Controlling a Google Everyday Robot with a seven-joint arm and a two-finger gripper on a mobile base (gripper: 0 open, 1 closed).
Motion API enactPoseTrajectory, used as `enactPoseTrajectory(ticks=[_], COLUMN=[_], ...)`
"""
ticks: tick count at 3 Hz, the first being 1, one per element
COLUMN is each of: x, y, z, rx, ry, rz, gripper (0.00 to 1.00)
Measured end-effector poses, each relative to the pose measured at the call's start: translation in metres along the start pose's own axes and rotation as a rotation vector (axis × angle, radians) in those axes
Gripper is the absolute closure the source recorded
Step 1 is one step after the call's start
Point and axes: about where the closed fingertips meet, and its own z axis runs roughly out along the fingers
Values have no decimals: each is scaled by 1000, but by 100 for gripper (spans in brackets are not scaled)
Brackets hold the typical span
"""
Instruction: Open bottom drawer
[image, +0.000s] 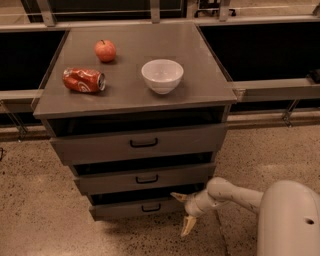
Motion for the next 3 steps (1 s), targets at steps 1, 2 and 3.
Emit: enactPoseTrajectory(ticks=[1, 2, 3], x=[21, 61, 84], y=[-19, -35, -45], z=[7, 24, 31], rx=[46, 40, 32], ry=[69, 116, 126], rz=[-4, 10, 23], gripper=[0, 0, 0])
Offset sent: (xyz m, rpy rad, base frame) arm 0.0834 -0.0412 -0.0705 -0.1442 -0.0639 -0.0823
